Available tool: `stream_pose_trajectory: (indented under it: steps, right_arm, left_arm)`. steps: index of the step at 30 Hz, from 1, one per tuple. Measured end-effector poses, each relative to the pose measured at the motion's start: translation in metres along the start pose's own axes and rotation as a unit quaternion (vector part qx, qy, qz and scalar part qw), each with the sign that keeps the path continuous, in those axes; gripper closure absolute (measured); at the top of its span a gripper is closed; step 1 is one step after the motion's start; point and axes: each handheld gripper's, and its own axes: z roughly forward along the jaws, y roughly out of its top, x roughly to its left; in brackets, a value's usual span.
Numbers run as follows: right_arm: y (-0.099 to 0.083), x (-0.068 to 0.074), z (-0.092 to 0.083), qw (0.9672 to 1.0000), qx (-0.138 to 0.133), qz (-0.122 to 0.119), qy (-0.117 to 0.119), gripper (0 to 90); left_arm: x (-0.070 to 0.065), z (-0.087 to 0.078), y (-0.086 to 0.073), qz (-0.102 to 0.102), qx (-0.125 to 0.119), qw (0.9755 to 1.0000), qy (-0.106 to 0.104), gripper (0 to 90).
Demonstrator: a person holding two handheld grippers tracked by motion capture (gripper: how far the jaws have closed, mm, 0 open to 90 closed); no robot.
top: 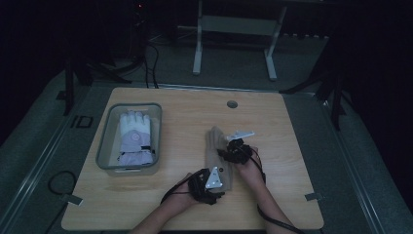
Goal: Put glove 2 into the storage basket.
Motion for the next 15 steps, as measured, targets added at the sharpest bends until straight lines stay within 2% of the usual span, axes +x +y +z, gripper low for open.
stream_pose_trajectory:
  steps: [2,4,6,8,10,15]
  right_arm:
    - [0.001,0.001,0.0,1.0,0.002,-0.003,-0.003,70.0]
    - [0.002,0.003,0.0,0.9999,0.005,-0.008,-0.005,70.1]
    - [0.004,0.004,0.0,0.9999,0.007,-0.011,-0.005,70.7]
    - [0.005,0.005,-0.001,0.9999,0.006,-0.012,-0.005,71.2]
    - [0.006,0.005,-0.002,1.0,0.002,-0.006,0.001,71.4]
    - [0.008,0.006,-0.003,0.9999,-0.001,0.004,0.014,71.5]
  left_arm:
    - [0.0,0.0,0.001,-0.001,0.002,1.0,0.001,41.5]
    - [0.001,-0.001,0.001,-0.003,0.006,1.0,0.002,47.8]
    - [0.002,-0.001,0.003,-0.001,0.012,0.9998,0.015,62.6]
    - [0.006,-0.003,0.003,-0.014,0.013,0.9998,0.007,75.4]
    - [0.009,-0.005,0.003,-0.027,0.015,0.9995,-0.008,78.7]
    - [0.011,-0.01,0.006,-0.026,0.026,0.9991,-0.02,81.0]
